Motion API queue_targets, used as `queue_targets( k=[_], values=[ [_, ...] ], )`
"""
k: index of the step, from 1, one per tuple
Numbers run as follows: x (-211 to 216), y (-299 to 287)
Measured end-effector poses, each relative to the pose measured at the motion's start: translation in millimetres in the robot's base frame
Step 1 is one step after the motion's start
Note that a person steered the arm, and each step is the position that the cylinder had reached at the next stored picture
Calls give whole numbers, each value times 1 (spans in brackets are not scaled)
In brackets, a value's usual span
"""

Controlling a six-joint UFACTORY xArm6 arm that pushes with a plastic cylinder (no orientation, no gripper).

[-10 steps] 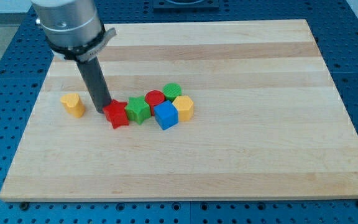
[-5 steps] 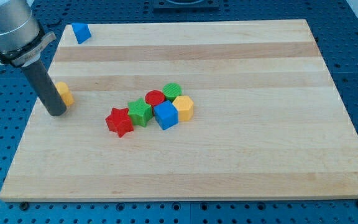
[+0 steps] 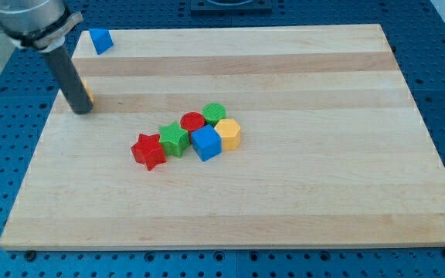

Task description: Push the yellow heart closer to the blue triangle

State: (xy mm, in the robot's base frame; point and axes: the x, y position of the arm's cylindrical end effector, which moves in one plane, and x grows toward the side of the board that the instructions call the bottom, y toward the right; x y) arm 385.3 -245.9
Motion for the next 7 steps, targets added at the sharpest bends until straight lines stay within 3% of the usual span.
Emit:
queue_targets(
  k=[1, 3, 6, 7],
  values=[
    [-17, 4],
    [-7, 24],
    [-3, -51],
    [-30, -54]
  ],
)
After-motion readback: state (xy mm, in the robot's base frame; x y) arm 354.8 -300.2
